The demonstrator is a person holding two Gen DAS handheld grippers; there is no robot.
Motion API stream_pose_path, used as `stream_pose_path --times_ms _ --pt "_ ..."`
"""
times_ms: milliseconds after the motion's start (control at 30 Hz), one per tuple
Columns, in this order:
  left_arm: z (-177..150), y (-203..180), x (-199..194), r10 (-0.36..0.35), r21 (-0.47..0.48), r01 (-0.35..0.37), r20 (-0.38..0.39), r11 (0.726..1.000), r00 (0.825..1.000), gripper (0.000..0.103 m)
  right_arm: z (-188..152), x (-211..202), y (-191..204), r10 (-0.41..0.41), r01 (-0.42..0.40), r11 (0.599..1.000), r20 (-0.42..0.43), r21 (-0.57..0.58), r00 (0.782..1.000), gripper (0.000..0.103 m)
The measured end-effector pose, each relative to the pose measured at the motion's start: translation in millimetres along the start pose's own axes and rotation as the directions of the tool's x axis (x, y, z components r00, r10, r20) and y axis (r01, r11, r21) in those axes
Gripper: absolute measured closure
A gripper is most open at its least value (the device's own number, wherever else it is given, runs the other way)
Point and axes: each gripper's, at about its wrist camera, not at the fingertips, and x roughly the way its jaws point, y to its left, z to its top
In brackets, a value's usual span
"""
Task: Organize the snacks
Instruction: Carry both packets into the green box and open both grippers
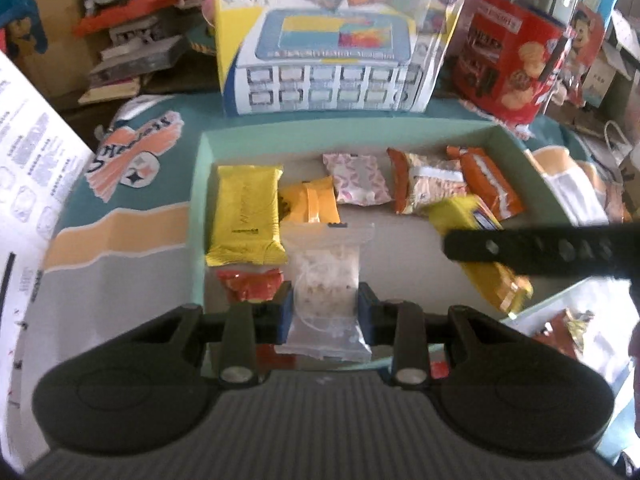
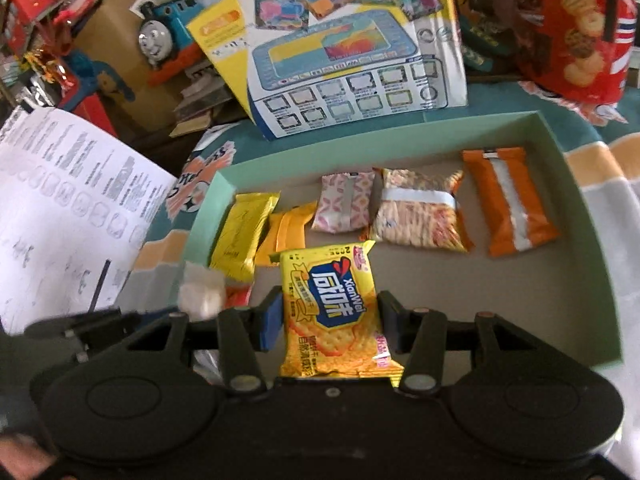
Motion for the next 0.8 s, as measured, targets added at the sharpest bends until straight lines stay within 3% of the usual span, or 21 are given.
stream_pose_path --times_ms 200,233,267,300,333,367,433,600,800 --pt "5.1 2.4 31.5 0.01 0.003 -0.01 -0.039 1.0 0.999 0.07 20.0 39.6 3.2 -0.008 0.007 1.0 -0.021 -0.013 1.0 0.054" --pt "5.7 2.3 33.7 0.018 0.004 -0.018 -0.037 1.0 0.999 0.066 23.1 44.9 3.5 -0.001 0.001 1.0 -0.021 -0.015 1.0 0.052" --pt "6.4 1.8 34.0 0.029 0.008 -0.029 -0.033 1.0 0.999 0.058 25.7 48.0 3.5 0.005 -0.006 1.0 -0.022 -0.016 1.0 0.051" --pt "7.4 1.4 34.2 0.047 0.01 -0.046 -0.032 0.999 0.998 0.031 27.5 49.8 4.0 0.0 0.0 1.0 -0.014 -0.02 1.0 0.049" --pt "7.9 1.1 33.2 0.067 0.007 -0.067 -0.023 0.998 0.997 0.006 27.1 45.5 3.3 0.0 0.0 1.0 -0.001 -0.026 1.0 0.04" --pt "7.7 1.2 30.6 0.093 0.004 -0.093 -0.001 0.996 0.996 0.0 27.4 43.8 3.6 -0.001 0.002 0.999 0.012 -0.032 1.0 0.033" --pt "7.5 1.2 26.9 0.115 0.005 -0.116 0.024 0.993 0.993 0.0 25.4 36.3 2.2 -0.009 0.01 1.0 0.045 -0.026 0.999 0.01" --pt "4.3 2.8 19.7 0.11 -0.014 -0.11 0.001 0.994 0.994 0.0 17.3 15.9 -4.2 -0.007 0.01 1.0 0.098 -0.025 0.995 0.0" --pt "-7.5 -3.1 -5.0 0.112 -0.012 -0.112 0.011 0.994 0.994 0.0 -1.0 -13.3 -9.6 -0.004 0.005 1.0 0.103 -0.011 0.995 0.0"
